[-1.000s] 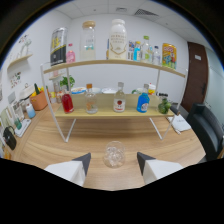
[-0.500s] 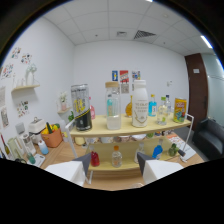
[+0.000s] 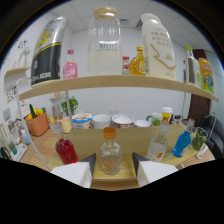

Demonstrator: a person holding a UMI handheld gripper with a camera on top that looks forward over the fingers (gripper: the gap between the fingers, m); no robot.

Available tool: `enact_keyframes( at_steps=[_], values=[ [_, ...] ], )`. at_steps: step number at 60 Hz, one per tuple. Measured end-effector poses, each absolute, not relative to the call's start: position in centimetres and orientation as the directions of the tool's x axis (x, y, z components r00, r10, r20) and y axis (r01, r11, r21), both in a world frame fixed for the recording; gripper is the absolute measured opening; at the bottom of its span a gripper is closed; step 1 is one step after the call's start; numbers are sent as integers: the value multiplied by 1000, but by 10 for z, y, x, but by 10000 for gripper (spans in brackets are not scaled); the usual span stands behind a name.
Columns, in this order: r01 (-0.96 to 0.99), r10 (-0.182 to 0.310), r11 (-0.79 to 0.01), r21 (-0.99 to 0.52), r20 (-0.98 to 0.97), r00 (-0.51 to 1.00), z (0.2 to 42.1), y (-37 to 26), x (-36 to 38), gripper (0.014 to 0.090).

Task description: Make me a cup of Mount Fuji.

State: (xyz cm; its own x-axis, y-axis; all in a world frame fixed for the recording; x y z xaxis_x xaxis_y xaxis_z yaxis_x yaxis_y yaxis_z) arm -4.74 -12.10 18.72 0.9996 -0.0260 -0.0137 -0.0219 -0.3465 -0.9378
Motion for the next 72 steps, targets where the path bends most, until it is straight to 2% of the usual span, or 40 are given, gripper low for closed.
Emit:
enact_keyframes(
  at_steps=[5, 11, 14, 18, 28, 39, 44, 51, 65, 72],
  values=[
    [-20, -27, -358, -933, -11, 1000, 182, -111, -48, 556],
    [-18, -15, -332, -943, -14, 1000, 182, -104, -52, 369],
    [-5, -31, -330, -944, 6, 1000, 182, -104, -49, 369],
    [9, -29, -322, -947, 20, 999, 183, -104, -50, 363],
    [45, 10, -325, -945, 44, 999, 189, -111, -57, 356],
    [35, 27, -277, -960, 29, 999, 215, -140, -66, 354],
    [11, 25, -270, -963, 4, 1000, 215, -160, -69, 354],
    [-38, 25, -304, -952, -48, 999, 189, -190, -73, 352],
    [-70, -21, -411, -909, -67, 998, 110, -223, -63, 353],
    [-267, -71, -432, -862, -263, 962, 97, -224, -64, 353]
  ],
)
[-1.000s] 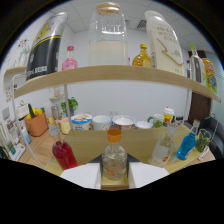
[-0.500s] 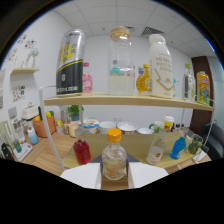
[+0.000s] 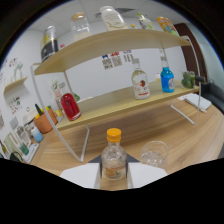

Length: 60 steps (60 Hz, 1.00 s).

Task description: Make me a cup of Mount Fuji.

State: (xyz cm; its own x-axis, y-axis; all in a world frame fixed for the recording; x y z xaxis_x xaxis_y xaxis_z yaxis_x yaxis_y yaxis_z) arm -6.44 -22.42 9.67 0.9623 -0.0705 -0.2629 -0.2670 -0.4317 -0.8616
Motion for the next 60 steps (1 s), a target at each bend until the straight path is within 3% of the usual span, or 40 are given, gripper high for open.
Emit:
enact_keyframes(
  at_steps=[7, 16, 27, 38, 43, 60],
  values=[
    [-597, -135, -398, -697, -599, 789, 101, -220, -69, 352],
    [-879, -167, -312, -359, -891, 423, 122, -208, -72, 352],
    [-971, -143, -239, 10, -989, 25, 134, -202, -63, 350],
    [-908, -110, -202, 368, -929, -352, 135, -201, -52, 351],
    [-881, -111, -199, 429, -903, -415, 134, -202, -49, 348],
    [-903, -109, -239, 356, -934, -340, 148, -208, -57, 350]
  ],
)
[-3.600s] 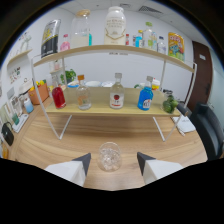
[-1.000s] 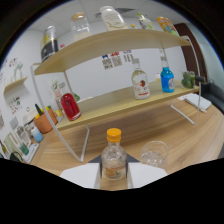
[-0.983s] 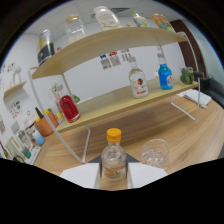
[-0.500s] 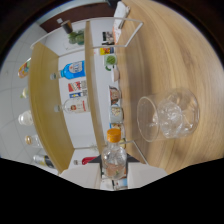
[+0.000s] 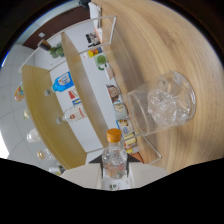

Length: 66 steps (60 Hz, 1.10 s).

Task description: Make me a cup of Mount Fuji.

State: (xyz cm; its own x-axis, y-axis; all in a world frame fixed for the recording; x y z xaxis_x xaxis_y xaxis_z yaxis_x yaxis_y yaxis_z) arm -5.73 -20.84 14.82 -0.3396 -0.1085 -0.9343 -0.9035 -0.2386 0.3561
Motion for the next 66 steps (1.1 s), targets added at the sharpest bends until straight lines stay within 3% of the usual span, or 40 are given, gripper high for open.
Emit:
enact_keyframes(
  at_steps=[5, 13, 20, 27, 33, 45, 57, 66],
  values=[
    [-954, -84, -248, 170, -984, -154, 163, -209, -61, 351],
    [-911, -33, -260, -321, -940, 340, 190, -210, -74, 352],
    [-665, 13, -245, -705, -689, 725, 200, -209, -101, 353],
    [-296, 10, -255, -920, -309, 951, 173, -205, -127, 353],
    [-95, 47, -292, -952, -114, 992, 134, -200, -156, 353],
    [-3, 68, -432, -902, -36, 997, 55, -199, -186, 351],
    [23, 113, -511, -859, -41, 993, 26, -203, -200, 354],
    [12, 96, -573, -819, -53, 994, 14, -206, -200, 355]
  ],
)
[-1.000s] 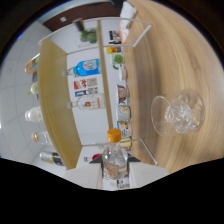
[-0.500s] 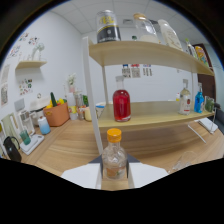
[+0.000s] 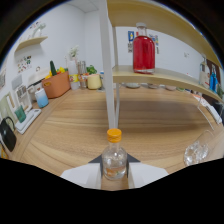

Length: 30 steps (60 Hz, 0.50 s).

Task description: Make me a cup of Mount Fuji.

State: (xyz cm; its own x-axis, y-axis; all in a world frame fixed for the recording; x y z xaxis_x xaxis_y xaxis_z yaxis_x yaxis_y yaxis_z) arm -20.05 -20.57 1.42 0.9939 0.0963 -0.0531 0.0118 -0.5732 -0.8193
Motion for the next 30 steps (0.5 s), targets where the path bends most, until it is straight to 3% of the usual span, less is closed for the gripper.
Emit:
enact_keyframes(
  at_steps=[11, 22, 27, 30],
  values=[
    [7, 85, -588, -809, -54, 995, 10, -211, -199, 364],
    [47, 106, -593, -804, -20, 994, 9, -225, -198, 406],
    [53, 123, -596, -801, -26, 992, 13, -232, -201, 527],
    [49, 138, -595, -802, -42, 990, 19, -237, -202, 732]
  ],
)
